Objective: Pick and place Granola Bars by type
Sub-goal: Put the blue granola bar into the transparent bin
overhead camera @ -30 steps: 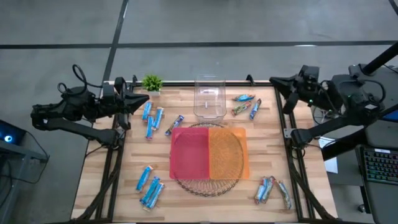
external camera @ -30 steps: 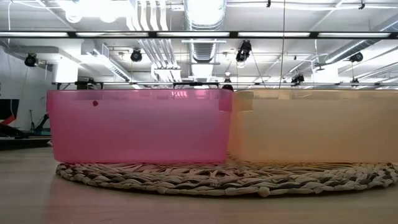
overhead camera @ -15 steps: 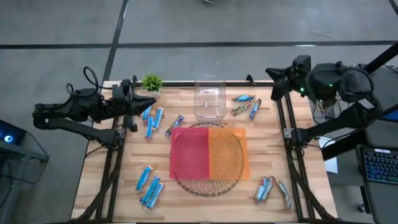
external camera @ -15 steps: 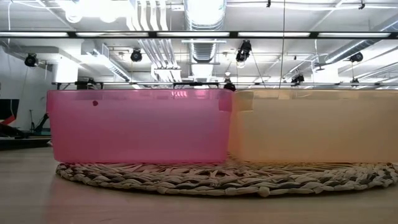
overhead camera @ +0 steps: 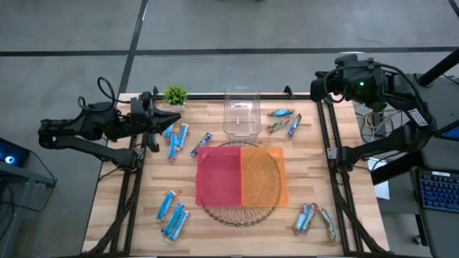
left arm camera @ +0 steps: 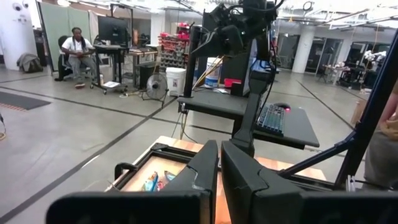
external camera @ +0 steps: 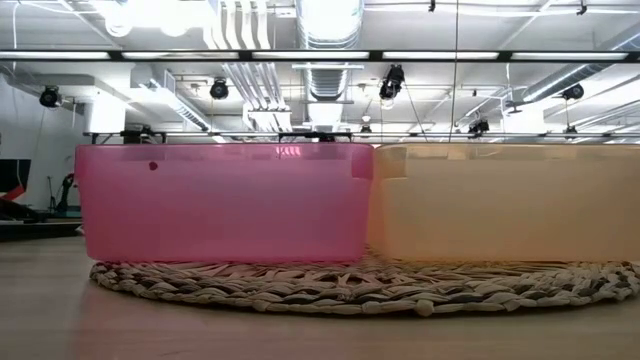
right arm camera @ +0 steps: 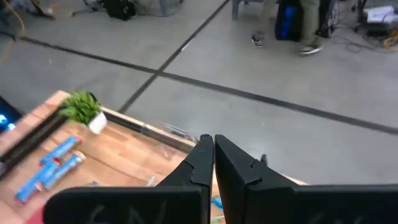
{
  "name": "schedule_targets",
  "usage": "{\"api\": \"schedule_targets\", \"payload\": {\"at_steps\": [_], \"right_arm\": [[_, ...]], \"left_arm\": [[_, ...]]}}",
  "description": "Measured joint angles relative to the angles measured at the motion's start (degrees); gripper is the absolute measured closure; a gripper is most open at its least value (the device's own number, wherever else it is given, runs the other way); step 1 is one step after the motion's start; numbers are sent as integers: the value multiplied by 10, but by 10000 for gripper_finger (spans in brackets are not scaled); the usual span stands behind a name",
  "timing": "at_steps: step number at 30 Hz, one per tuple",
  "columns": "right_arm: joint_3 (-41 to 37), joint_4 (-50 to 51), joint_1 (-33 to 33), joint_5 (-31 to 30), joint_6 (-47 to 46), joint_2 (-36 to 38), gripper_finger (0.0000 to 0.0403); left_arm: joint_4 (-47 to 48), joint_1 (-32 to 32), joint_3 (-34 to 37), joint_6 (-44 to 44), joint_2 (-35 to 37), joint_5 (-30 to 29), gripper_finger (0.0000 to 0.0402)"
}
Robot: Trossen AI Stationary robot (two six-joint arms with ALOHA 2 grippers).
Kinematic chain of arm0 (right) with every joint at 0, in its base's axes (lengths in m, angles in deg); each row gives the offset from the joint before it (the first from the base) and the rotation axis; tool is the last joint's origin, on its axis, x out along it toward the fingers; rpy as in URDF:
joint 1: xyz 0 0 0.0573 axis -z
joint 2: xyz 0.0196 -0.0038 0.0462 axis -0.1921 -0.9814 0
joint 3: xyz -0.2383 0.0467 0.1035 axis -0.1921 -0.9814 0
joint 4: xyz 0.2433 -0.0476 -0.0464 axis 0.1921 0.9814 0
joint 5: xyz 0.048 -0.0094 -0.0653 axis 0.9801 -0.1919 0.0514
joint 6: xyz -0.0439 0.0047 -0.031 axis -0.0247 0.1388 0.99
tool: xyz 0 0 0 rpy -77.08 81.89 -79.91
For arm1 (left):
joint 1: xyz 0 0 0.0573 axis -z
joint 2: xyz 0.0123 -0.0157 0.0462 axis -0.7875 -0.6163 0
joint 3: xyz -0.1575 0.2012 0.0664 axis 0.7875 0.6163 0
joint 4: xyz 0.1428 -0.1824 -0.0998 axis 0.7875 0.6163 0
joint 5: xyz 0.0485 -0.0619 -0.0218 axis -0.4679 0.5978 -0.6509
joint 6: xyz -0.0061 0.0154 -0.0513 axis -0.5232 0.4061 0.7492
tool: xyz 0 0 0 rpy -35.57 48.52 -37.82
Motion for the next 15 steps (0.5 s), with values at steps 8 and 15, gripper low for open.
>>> {"api": "schedule_targets", "payload": {"at_steps": [8,15], "right_arm": [[-23,-4,0,-1,28,-1,394],[-19,-8,10,32,42,-38,394]], "left_arm": [[0,0,0,2,-4,0,397],[0,0,0,5,-8,0,397]]}}
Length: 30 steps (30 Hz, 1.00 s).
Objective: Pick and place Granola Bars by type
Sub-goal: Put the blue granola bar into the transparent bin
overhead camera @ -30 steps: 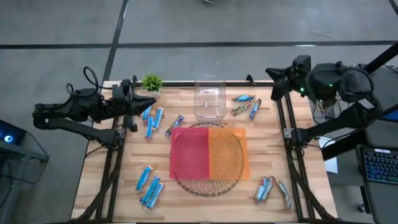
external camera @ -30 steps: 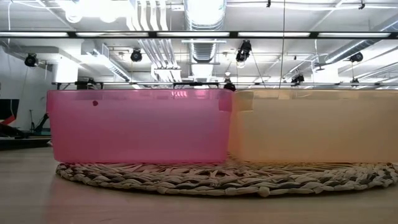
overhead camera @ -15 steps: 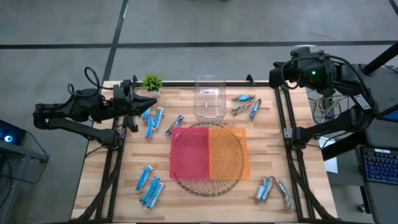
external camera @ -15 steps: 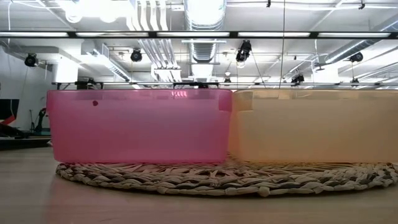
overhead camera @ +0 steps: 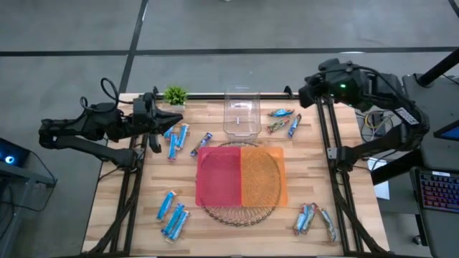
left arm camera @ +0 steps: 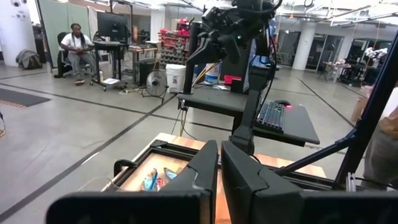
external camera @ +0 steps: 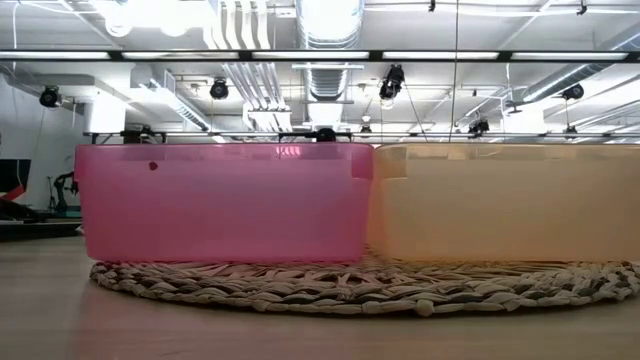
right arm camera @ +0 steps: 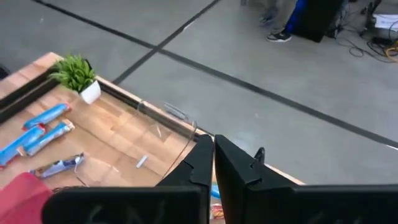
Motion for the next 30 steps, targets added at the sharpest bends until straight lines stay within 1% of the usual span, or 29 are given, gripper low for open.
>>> {"api": "schedule_targets", "payload": {"at_steps": [3,5,7,12,15,19,24,30], "right_arm": [[17,1,19,2,-10,-24,394],[31,4,43,8,-13,-38,394],[46,4,70,38,-15,-51,394],[78,5,154,142,-27,-76,394],[88,20,198,173,-49,-90,394],[95,70,242,182,-84,-106,394],[89,154,278,181,-137,-126,394],[69,153,286,189,-187,-150,394]], "left_arm": [[0,0,0,8,0,0,397],[0,0,0,24,0,0,397],[0,0,0,38,0,0,397],[0,0,0,44,0,0,397],[0,0,0,45,0,0,397],[0,0,0,45,0,0,397],[0,0,0,45,0,0,397],[0,0,0,56,0,0,397]]}}
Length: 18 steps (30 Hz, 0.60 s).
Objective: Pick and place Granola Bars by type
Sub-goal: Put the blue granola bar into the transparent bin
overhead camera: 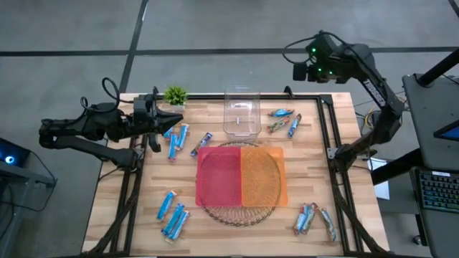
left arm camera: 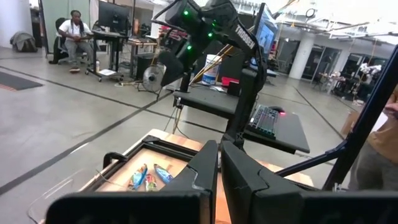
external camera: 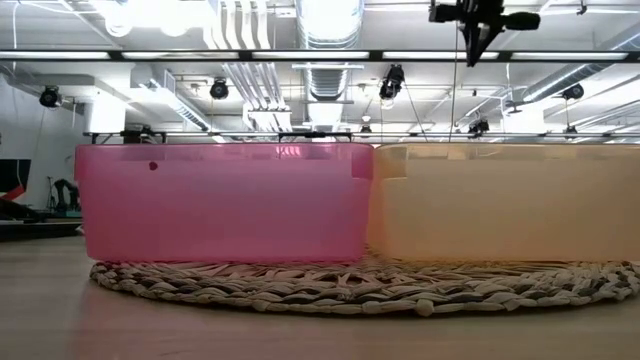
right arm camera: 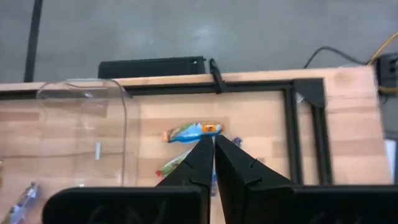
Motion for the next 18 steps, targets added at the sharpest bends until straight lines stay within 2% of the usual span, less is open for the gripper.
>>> {"api": "schedule_targets", "payload": {"at_steps": [7,12,18], "right_arm": [[-20,4,0,0,4,-28,394],[-80,4,3,-13,-22,-34,391],[-178,0,13,4,-38,-23,341]], "left_arm": [[17,0,0,19,0,0,397],[45,0,0,51,0,0,397],[67,0,0,66,0,0,397]]}}
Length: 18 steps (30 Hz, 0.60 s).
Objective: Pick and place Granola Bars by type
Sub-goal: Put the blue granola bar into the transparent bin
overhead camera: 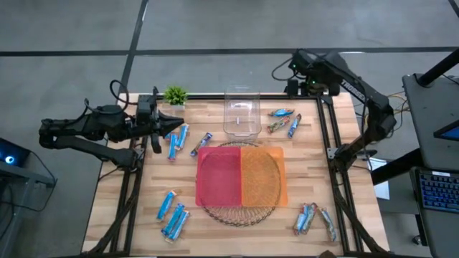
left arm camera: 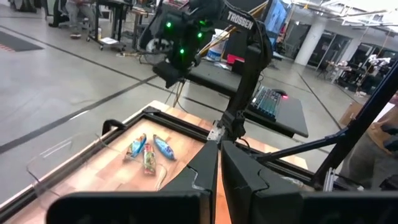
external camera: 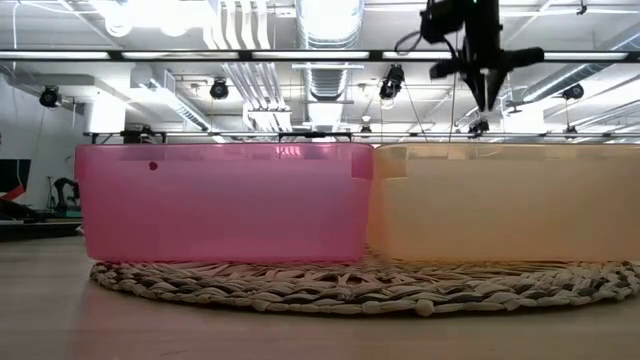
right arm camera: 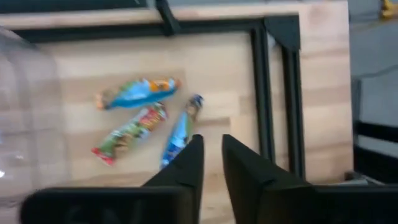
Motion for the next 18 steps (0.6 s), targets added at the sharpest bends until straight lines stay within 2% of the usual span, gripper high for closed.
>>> {"api": "schedule_targets", "payload": {"at_steps": [7,11,16,18], "right_arm": [[-121,-82,1,40,-37,23,235],[-176,-101,2,42,-84,27,175],[-228,-117,0,42,-99,27,130],[-243,-117,-2,48,-75,27,121]], "left_arm": [[2,0,0,5,0,3,397],[3,0,0,19,0,3,397],[10,0,0,37,0,4,397],[12,0,0,44,0,4,397]]}}
